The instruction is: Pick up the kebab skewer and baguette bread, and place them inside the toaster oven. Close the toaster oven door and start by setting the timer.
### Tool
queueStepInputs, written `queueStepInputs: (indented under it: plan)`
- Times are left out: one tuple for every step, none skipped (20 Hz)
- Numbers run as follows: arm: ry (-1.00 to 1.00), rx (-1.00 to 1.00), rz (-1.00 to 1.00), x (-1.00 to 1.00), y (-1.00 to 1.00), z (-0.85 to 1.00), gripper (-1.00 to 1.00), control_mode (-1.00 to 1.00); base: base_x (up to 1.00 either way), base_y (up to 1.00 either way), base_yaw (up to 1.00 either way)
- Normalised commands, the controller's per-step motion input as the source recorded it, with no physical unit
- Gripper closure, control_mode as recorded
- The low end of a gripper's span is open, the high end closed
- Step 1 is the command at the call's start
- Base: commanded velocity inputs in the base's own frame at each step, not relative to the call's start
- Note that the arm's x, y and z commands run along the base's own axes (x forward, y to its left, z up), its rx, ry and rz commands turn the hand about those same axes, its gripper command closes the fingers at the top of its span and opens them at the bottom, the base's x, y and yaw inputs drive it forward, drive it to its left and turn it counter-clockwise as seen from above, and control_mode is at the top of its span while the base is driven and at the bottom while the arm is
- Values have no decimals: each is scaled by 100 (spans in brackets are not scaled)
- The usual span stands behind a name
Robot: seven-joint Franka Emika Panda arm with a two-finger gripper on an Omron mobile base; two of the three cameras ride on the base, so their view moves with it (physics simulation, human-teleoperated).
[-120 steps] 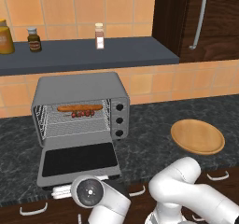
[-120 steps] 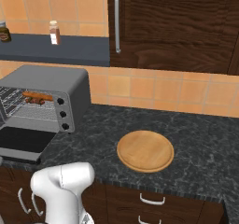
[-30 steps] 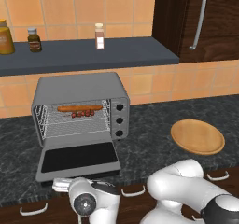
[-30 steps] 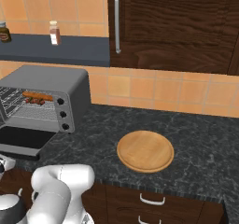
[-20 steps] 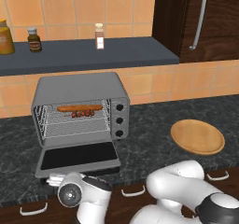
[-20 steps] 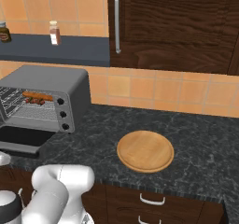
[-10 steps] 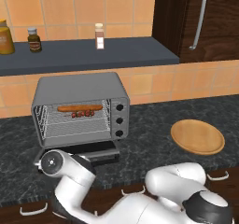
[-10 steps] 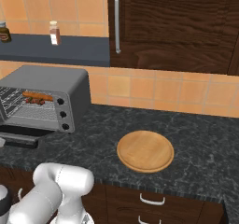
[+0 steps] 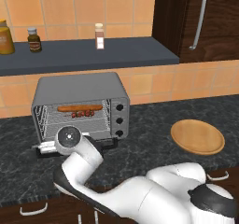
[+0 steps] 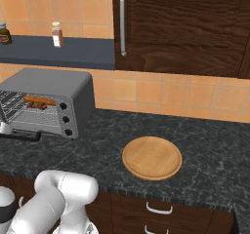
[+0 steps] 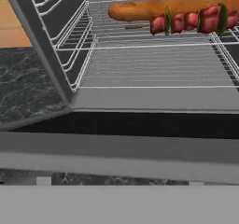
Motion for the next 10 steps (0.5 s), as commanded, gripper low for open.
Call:
queueStepInputs:
  plan:
    - [0,11,24,43,-6,61,-100,-100,0,0,0]
    - [0,9,21,38,-3,71,-100,-100,0,0,0]
    - [0,6,16,26,-4,76,-100,-100,0,0,0]
    - [0,4,13,20,-2,80,-100,-100,0,0,0]
    - [0,2,10,21,0,82,-100,-100,0,0,0]
    - [0,1,7,16,-2,89,-100,-100,0,0,0]
    - [0,2,7,19,-4,87,-100,-100,0,0,0]
    - [0,2,6,16,-1,89,-100,-100,0,0,0]
    - [0,2,5,17,0,95,-100,-100,0,0,0]
    - [0,2,5,17,0,100,-100,-100,0,0,0]
